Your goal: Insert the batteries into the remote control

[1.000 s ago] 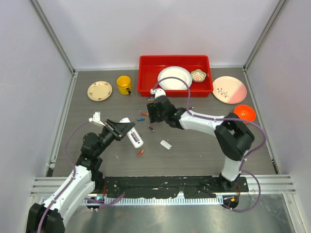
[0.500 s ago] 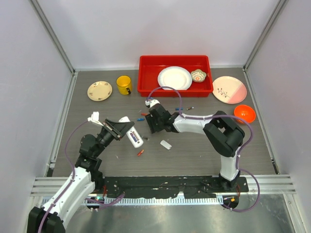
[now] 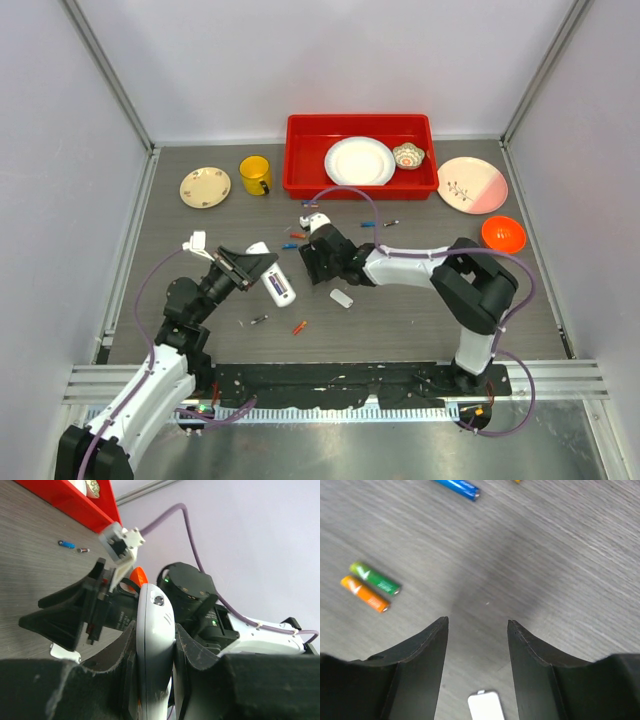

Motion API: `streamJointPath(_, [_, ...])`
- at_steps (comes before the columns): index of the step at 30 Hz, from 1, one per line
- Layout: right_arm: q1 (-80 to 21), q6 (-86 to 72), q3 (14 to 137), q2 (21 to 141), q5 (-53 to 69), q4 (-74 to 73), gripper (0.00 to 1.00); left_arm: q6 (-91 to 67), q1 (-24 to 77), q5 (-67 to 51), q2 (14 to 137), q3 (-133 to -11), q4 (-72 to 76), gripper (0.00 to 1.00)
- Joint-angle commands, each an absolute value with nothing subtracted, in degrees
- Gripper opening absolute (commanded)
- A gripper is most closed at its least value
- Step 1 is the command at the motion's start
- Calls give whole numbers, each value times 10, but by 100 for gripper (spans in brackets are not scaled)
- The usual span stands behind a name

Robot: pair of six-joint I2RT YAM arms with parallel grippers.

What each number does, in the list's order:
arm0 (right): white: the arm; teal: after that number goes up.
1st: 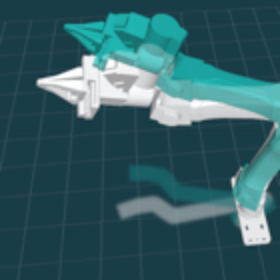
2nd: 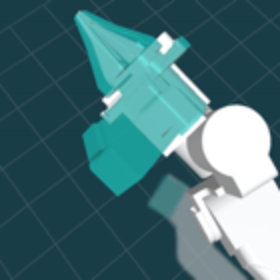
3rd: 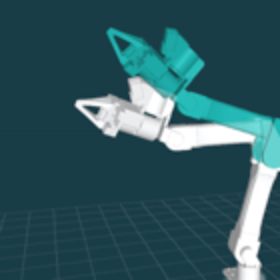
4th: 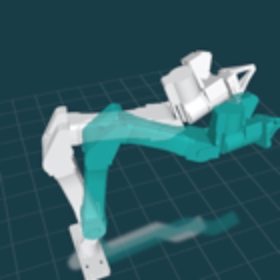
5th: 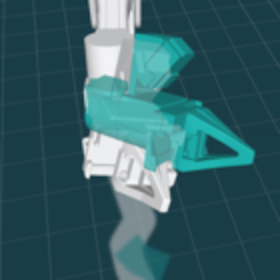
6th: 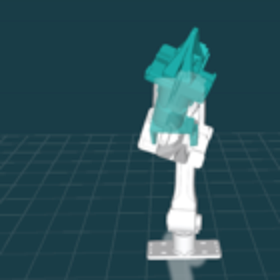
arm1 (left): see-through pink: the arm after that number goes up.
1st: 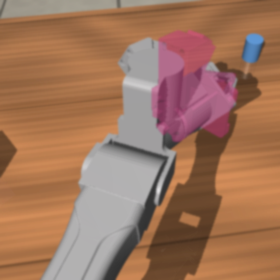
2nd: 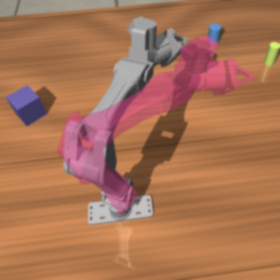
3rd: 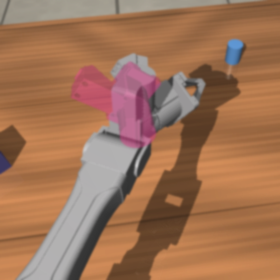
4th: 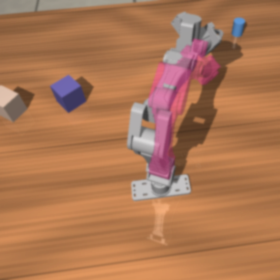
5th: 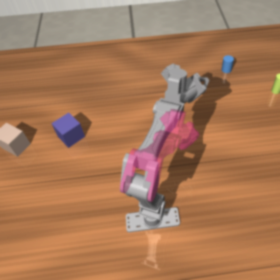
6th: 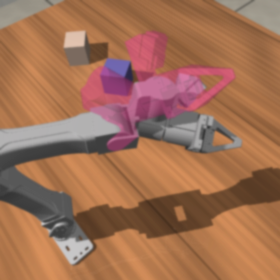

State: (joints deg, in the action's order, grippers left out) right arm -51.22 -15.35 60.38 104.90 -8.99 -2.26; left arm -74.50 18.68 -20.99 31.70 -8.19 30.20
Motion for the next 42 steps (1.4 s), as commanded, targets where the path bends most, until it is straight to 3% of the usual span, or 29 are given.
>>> streamJointPath(1, [-535, -160, 580, 977, -81, 32, 56, -737, 187, -212, 316, -84, 345, 0])
streamJointPath(13, [-562, -166, 630, 1026, -33, 58, 56, -753, 188, -267, 347, -92, 467, 0])
streamJointPath(19, [-566, -189, 665, 1063, -17, 70, 61, -770, 187, -288, 332, -85, 554, 0])
streamJointPath(27, [-589, -224, 712, 1107, -82, 34, 66, -782, 187, -283, 333, -76, 635, 0])
streamJointPath(42, [-629, -240, 750, 1151, -209, -23, 67, -786, 188, -278, 337, -74, 630, 0])
